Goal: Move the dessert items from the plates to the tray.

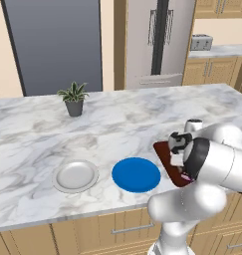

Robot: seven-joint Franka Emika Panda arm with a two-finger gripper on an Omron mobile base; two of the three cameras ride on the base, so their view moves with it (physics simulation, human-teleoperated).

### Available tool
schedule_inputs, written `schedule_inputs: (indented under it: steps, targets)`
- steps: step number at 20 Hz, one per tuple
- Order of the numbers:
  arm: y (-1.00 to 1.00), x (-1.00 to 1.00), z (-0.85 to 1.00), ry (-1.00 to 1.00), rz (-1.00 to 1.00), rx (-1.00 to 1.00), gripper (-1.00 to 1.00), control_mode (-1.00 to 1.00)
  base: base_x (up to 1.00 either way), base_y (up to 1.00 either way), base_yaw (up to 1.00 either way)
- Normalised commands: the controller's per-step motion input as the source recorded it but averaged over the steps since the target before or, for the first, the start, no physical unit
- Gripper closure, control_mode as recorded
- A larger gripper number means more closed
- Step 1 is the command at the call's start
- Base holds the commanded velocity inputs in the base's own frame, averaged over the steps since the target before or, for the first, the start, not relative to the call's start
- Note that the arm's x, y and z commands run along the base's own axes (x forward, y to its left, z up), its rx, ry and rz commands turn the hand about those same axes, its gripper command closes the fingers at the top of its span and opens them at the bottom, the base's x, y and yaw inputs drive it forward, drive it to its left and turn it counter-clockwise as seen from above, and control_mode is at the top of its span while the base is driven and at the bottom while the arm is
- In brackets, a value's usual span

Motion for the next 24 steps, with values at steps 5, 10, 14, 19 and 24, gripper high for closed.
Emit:
schedule_inputs:
  steps: [5,10,14,19,24]
  targets:
    - [0.03,-0.07,0.83,-0.01,0.0,-0.01,-1.0,-1.0,0.0,0.0,0.0]
    - [0.3,-0.18,1.0,-0.01,0.0,0.0,-1.0,-1.0,0.0,0.0,0.0]
    - [0.46,0.12,0.98,0.02,-0.07,0.17,-1.0,-1.0,0.0,0.0,0.0]
    - [0.93,-0.1,0.96,0.04,0.01,0.09,-1.0,-1.0,0.0,0.0,0.0]
    - [0.83,-0.82,0.6,-0.19,0.03,-0.09,-1.0,-1.0,0.0,0.0,0.0]
